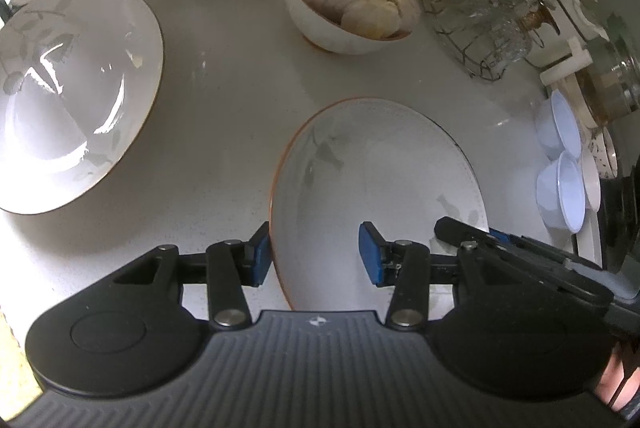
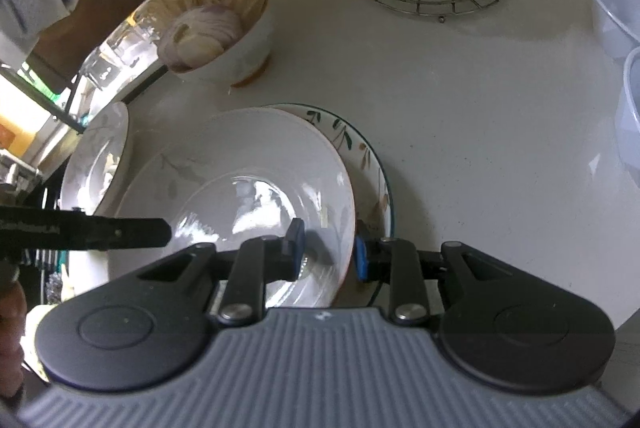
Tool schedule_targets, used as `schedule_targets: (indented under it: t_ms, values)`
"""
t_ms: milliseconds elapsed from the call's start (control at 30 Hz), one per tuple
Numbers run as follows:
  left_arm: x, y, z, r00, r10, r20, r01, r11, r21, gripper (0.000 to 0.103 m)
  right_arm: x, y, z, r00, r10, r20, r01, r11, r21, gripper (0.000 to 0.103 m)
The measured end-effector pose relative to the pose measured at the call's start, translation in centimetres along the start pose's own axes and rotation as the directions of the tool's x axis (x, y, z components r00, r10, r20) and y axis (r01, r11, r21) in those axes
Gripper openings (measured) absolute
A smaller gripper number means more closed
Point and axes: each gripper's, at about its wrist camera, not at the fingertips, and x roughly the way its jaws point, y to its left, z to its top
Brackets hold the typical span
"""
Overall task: Organize plates and bowls
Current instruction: 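Lift the held bowl with both grippers and carry it over the floral plate, then lower the bowl onto the floral plate and open both grippers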
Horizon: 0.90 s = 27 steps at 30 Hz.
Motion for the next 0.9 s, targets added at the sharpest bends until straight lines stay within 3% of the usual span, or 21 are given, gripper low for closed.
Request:
schedule_targets:
  t_ms: [333,900]
  values:
    - [-2.2,0.5,-0.4,0.999,-0.036,0.035,0.039,0.997,-0.067,0.053,-0.7,-0.5,0.4,1.0,-0.024,0.013,0.023,0.997,0.068,0.029]
    - [-6.5,-1.2,-3.7,0.983,0.007,0.183,0.008,0.997,-0.077,0.053,-2.8,0.0,-0.4,0.997,-0.073,0.035,0.073,0.997,-0.007,0.029]
